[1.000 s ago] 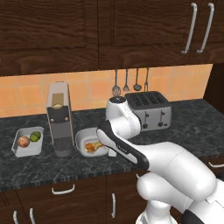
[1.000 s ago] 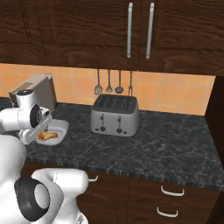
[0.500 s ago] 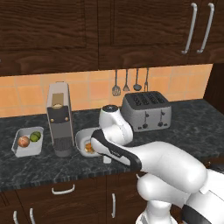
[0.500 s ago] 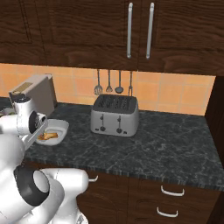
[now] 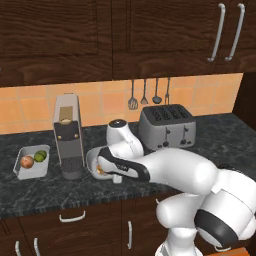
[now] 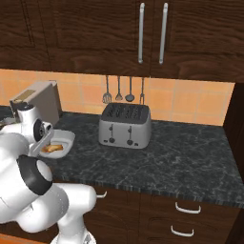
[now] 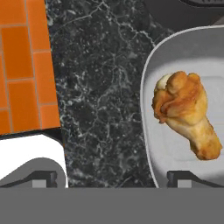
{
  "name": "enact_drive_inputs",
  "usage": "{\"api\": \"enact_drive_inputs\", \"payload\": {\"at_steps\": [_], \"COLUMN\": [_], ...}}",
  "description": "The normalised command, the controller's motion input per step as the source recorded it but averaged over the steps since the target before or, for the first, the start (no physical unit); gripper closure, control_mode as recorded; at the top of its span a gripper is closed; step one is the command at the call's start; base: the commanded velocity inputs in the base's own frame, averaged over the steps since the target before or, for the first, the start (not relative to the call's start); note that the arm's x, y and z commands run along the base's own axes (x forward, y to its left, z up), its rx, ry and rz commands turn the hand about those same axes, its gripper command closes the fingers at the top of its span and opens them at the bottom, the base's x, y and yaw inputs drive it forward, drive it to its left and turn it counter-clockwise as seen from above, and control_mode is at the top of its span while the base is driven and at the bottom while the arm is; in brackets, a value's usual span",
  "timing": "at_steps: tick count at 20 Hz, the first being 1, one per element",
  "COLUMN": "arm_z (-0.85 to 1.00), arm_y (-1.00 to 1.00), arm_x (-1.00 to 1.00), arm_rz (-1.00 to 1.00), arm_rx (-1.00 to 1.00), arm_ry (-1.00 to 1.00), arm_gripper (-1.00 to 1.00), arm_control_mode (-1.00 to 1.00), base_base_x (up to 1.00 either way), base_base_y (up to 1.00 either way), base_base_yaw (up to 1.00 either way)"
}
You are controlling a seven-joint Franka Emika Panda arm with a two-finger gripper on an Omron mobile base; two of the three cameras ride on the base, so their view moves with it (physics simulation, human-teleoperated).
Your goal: Take the meat container that has the chicken drumstick and place it on the second highest rack of the freezer. Then take the vegetable container that has the onion and lime and place it on the highest rack of the freezer.
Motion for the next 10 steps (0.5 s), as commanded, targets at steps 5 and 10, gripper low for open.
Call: {"api": "enact_drive_inputs", "payload": {"at_steps": [5,10], "arm_z": [-0.22,-0.35], "arm_y": [0.0,0.0], "arm_x": [0.21,0.15], "arm_rz": [0.0,0.0], "arm_rx": [0.0,-0.01], "arm_ry": [0.0,0.0], "arm_gripper": [-1.0,-1.0], "arm_control_mode": [-1.0,-1.0], "base_base_x": [0.0,0.0], "base_base_y": [0.0,0.0], "base_base_yaw": [0.0,0.0]}}
